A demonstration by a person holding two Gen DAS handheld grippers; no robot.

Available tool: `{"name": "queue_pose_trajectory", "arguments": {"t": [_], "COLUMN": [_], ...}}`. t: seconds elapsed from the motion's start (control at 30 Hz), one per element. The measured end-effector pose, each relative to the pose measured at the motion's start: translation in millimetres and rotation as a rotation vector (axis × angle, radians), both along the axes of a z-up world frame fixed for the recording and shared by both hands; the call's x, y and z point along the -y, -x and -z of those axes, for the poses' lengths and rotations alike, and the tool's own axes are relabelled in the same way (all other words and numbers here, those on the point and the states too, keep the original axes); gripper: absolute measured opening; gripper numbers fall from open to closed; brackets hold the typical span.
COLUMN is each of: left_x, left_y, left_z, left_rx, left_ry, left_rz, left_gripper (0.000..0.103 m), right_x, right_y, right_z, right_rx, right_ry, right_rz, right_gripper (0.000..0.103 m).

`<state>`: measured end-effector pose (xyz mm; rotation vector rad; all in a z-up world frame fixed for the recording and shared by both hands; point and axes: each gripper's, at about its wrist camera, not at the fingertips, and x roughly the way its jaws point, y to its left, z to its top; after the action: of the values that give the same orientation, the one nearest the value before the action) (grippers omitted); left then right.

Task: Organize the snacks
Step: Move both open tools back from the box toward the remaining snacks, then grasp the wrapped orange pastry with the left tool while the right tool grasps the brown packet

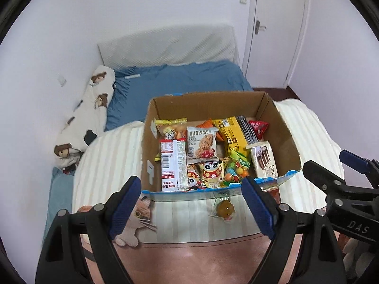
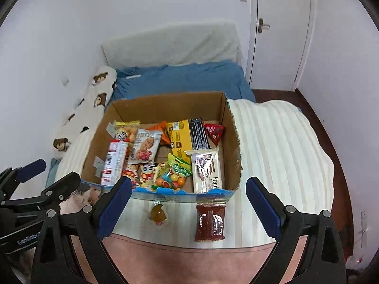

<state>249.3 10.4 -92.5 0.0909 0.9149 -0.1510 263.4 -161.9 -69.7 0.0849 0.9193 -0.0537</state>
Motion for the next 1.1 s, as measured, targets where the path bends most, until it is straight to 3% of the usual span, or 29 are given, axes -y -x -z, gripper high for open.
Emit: {"name": "queue_pose_trajectory", "arguments": {"t": [0.27,0.37,0.43,0.57,0.8,0.9,0.97,1.1], "left_x": [-3.7,-2.4,-2.2,6.3,20.0,19.5,18.8,18.7], "left_y": [31.9,35.3,34.1,29.5,17.9,13.4,9.8,1.9], "left_z": [-13.7,-5.7,6.3,47.3,128.3,152.4,166.4,180.6], "left_rx": [0.050,0.055,0.019,-0.073,-0.221,-0.254,-0.271,-0.289], "left_ry": [0.042,0.046,0.062,0.051,-0.066,-0.112,-0.148,-0.168], "left_rz": [-0.002,0.019,0.035,0.049,0.011,-0.009,-0.020,-0.033], "left_gripper": [0.087,0.101,0.103,0.103,0.103,0.103,0.103,0.103], "right_x": [-6.3,0.5,6.7,26.9,57.6,65.3,67.4,67.6], "right_y": [43.3,55.5,59.9,54.9,28.5,11.2,-1.1,-23.5], "right_z": [-24.2,-17.5,-5.7,40.6,141.3,178.9,201.0,235.1], "right_rx": [0.054,0.071,0.071,-0.027,-0.236,-0.285,-0.321,-0.370], "right_ry": [-0.061,-0.090,-0.068,-0.136,-0.146,-0.182,-0.197,-0.165], "right_rz": [-0.014,-0.003,0.006,0.023,0.139,0.168,0.176,0.176], "right_gripper": [0.099,0.099,0.099,0.102,0.101,0.090,0.075,0.075]}}
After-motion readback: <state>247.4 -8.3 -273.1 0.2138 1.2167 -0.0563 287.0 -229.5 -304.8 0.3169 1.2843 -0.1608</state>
